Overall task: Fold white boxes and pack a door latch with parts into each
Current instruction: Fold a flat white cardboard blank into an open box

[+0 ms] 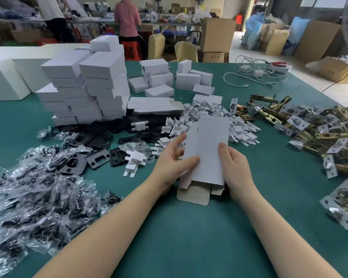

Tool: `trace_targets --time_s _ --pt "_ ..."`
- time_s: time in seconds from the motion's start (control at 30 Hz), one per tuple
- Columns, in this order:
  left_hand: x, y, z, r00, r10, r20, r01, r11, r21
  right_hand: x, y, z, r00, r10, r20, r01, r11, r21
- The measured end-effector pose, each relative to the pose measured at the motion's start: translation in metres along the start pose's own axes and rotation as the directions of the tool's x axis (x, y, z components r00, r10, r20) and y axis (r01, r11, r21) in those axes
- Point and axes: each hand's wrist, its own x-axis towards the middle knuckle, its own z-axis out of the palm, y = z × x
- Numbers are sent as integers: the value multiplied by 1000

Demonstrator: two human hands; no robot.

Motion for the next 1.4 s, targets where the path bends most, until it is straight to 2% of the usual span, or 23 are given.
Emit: trace_targets --time_s 0.07,0.17,0.27,0.43,0.53,0.63,0.73,0.8,0.87,0.93,1.0,1.07,1.17,1.27,1.4 --pt "0 -2 3 1000 18 -10 -18 999 28 -1 -1 1 997 -77 -29 73 992 -103" --pt "-1 -5 9 991 79 -104 -68 992 105 -4 -1 3 985 -164 -56 152 971 -182" --pt "-1 -6 7 971 160 -178 -114 964 242 -7 -1 8 989 -146 -38 135 969 -207" --pt "-4 -8 10 943 299 -146 -191 846 498 -4 -2 6 983 -178 -37 161 946 -282" --pt "-5 -9 13 932 331 -148 -221 842 491 -4 -2 4 985 -169 -41 156 964 -216" --pt "-5 -7 11 914 355 -198 -240 865 441 -6 -1 6 988 -153 20 152 949 -275" --pt "-3 -6 11 932 297 -209 -215 914 344 -5 -2 7 985 -165 46 171 947 -273" --pt "-3 -5 13 948 240 -208 -187 951 245 -5 -3 5 983 -183 6 178 952 -250" --pt "-1 -5 12 951 218 -220 -168 959 227 -6 -2 4 983 -181 -34 169 961 -218" --pt "1 -6 8 939 213 -268 -152 961 233 -9 -4 4 990 -136 -21 134 987 -91" --pt "4 -7 3 929 180 -323 -126 975 182 -13 -8 7 997 -63 53 57 993 107" --pt "5 -7 1 933 153 -326 -119 985 122 -16 -10 9 991 -97 90 80 981 176" --pt "3 -4 3 966 164 -201 -146 984 100 -18 -7 9 976 -209 64 206 977 61" --pt "2 -6 4 982 171 -82 -155 972 176 -16 -4 5 965 -262 16 263 964 -48" --pt "0 -7 5 976 215 -37 -194 934 300 -14 -4 2 948 -308 -77 301 949 -90"
